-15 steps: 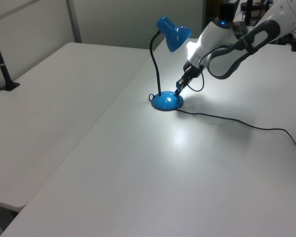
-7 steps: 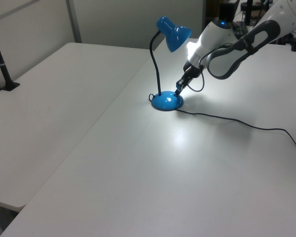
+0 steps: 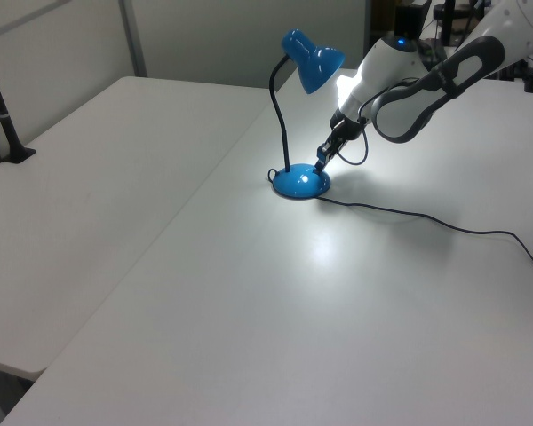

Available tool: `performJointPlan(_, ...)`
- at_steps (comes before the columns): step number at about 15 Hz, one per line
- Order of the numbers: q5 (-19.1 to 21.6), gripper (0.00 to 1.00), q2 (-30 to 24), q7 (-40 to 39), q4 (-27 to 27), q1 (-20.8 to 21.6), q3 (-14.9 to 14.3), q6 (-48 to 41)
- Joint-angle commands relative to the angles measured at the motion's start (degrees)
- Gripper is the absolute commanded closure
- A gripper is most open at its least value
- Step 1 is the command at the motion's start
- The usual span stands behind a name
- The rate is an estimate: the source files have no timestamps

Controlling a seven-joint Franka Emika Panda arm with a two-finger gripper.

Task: Turn off the lamp
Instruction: 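Press the switch on the lamp base with the gripper fingertips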

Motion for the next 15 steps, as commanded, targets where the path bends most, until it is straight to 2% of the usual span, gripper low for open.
performJointPlan(1,0.46,1.0,-0.69,0.76,-0.57,1.05,-0.2,-0.94)
performJointPlan(15,0.55,1.0,-1.66,1.64,-0.39,1.05,-0.11,-2.88)
